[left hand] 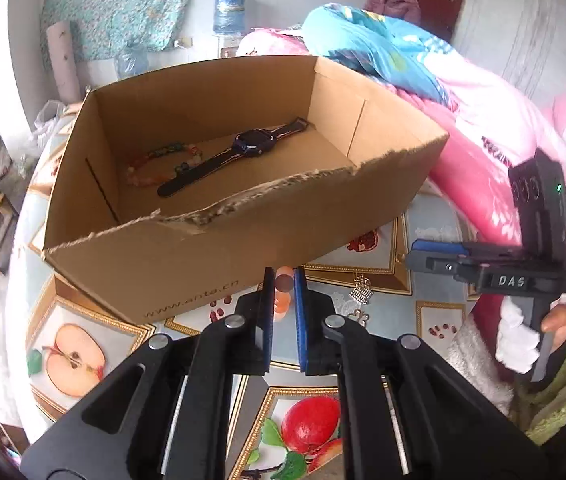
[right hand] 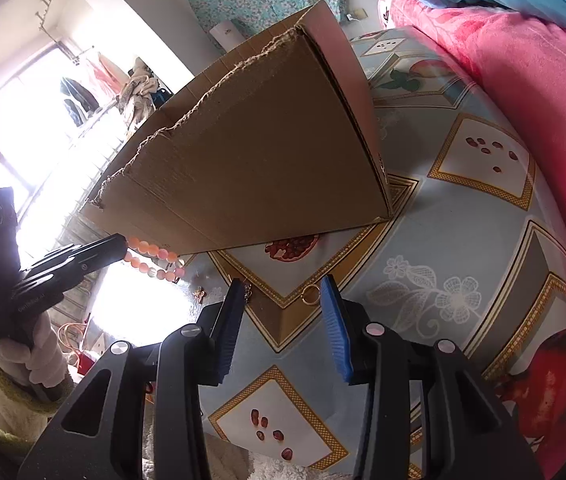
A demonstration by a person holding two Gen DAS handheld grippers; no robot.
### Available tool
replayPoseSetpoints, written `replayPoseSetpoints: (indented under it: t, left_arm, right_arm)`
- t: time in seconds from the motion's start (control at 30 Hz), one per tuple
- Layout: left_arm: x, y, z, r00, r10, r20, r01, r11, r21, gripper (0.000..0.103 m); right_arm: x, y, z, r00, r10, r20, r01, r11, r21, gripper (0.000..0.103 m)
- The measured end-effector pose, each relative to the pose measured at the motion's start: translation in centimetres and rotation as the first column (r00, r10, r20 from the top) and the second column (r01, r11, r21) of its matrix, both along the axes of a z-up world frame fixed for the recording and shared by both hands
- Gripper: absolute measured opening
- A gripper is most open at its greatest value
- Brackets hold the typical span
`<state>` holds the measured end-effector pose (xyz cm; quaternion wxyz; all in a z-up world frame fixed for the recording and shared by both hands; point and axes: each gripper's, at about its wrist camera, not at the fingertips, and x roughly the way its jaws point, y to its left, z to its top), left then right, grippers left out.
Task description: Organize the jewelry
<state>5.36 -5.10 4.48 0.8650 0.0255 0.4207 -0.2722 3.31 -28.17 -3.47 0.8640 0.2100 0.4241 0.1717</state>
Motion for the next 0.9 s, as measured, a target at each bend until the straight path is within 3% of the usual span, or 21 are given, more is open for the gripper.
replayPoseSetpoints:
  t: [0.13, 0.3, 0.43, 0.53, 0.57, 0.73, 0.9]
  left_arm:
    - [0.3, 3.7, -1.7, 0.988, 0.106, -0.111, -0.12, 0.985, -0.125, 0.009]
    - [-0.1, 6.6, -3.8, 0.965, 0.214, -0.15, -0.231, 0.967, -0.109, 0.009]
    - [-0.2, 7.8, -4.5, 0.955, 0.265, -0.132, -0.274, 0.96, -0.056, 0.011]
    - [-0.6, 8.1, -4.2, 0.959, 0.272, -0.083, -0.276, 0.961, -0.034, 0.028]
    - [-0.7, 8.2, -4.0, 0.96, 0.271, -0.065, -0.273, 0.961, -0.036, 0.029]
    - [-1.9, 8.1, -3.2, 0.97, 0.244, 0.004, -0.244, 0.968, -0.059, 0.034]
    - [-3.4, 6.1, -3.6, 0.983, 0.178, 0.054, -0.177, 0.984, -0.019, 0.039]
  right_arm:
    - [0.0, 0.4, 0.2, 1.0, 0.003, -0.001, -0.003, 1.0, -0.002, 0.039]
    - [0.0, 1.4, 0.7, 1.0, 0.017, 0.001, -0.017, 0.999, -0.035, 0.039]
    - [-0.1, 2.3, 1.2, 1.0, 0.027, 0.006, -0.026, 0.997, -0.073, 0.039]
    - [-0.4, 3.3, 1.7, 0.999, 0.037, 0.016, -0.035, 0.993, -0.116, 0.039]
    - [-0.5, 3.8, 1.9, 0.999, 0.043, 0.02, -0.04, 0.99, -0.132, 0.039]
    - [-1.4, 6.4, 2.6, 0.995, 0.089, 0.047, -0.075, 0.969, -0.234, 0.039]
    - [-1.8, 8.3, 2.3, 0.995, 0.095, 0.025, -0.084, 0.951, -0.298, 0.039]
